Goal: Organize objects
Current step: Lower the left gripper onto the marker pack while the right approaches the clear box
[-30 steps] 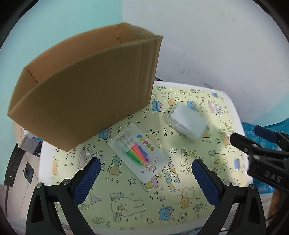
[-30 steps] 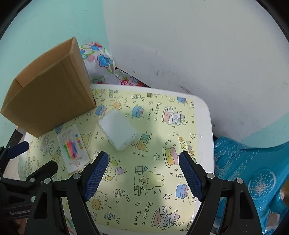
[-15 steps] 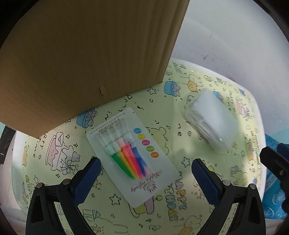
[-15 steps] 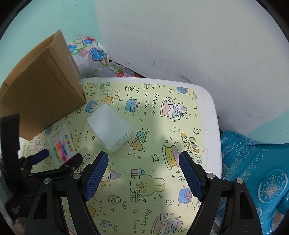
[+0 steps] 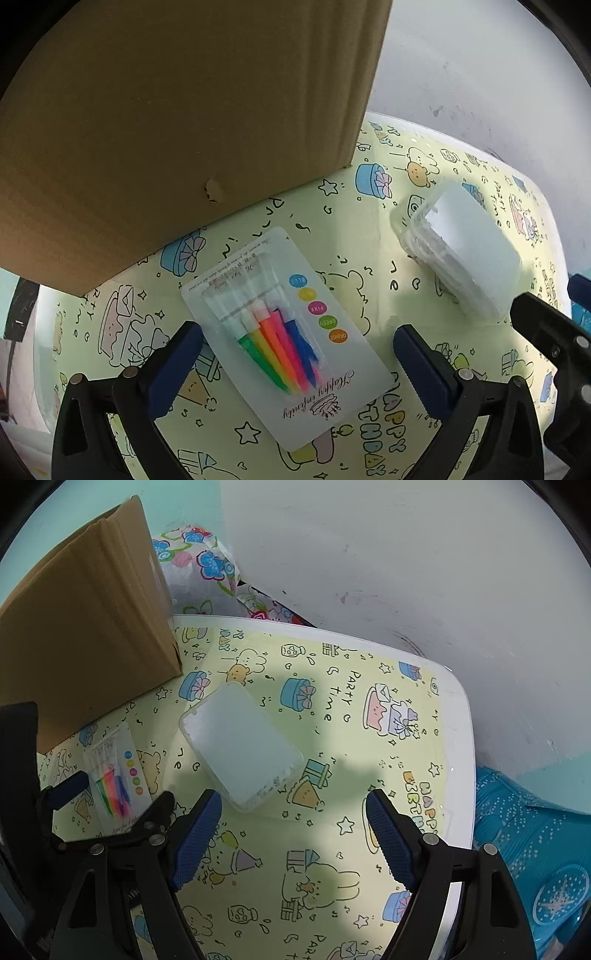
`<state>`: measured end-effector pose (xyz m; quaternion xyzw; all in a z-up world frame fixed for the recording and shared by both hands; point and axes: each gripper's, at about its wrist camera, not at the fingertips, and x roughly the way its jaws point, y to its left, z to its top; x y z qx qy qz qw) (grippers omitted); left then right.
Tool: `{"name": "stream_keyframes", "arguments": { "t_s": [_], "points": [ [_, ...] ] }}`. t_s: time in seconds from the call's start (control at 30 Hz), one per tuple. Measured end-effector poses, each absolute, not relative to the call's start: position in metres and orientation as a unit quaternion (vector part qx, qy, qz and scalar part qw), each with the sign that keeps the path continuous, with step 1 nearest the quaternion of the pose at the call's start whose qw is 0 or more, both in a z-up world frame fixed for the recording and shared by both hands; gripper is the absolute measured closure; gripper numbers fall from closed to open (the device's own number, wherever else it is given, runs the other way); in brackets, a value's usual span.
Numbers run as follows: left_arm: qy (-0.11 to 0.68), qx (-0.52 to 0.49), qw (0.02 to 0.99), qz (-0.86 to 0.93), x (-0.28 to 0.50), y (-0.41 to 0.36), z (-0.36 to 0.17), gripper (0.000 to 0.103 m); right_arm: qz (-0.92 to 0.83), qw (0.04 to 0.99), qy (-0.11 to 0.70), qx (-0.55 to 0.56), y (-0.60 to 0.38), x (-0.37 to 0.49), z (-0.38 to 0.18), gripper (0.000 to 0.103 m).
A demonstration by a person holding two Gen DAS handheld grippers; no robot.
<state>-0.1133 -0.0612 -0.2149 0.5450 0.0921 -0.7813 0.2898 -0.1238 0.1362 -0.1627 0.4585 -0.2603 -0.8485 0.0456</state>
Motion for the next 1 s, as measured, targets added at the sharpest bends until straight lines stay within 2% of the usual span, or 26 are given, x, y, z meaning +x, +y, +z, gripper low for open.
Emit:
{"name": "stream_keyframes", "arguments": {
  "t_s": [0.27,0.47,0.7,1.0],
  "points": [
    [0.086,0.533,0.304,-0.785,-0.103,-0.061,-0.208,0.017,-0.835,0.048,-0.29,0.464,0.142,-0.128,-0.167,0.02],
    [0.097,0.535,0.295,-0.786,-0.093,-0.064,-0.204,0.019,-0.828,0.061,-0.309,0.464,0.138,-0.136,-0.166,0.02],
    [0.116,0.539,0.289,-0.782,-0.082,-0.068,-0.198,0.021,-0.844,0.07,-0.257,0.465,0.119,-0.159,-0.159,0.02],
    [0.109,0.548,0.287,-0.778,-0.075,-0.065,-0.196,0.021,-0.837,0.069,-0.251,0.482,0.109,-0.178,-0.169,0.018]
  ]
}}
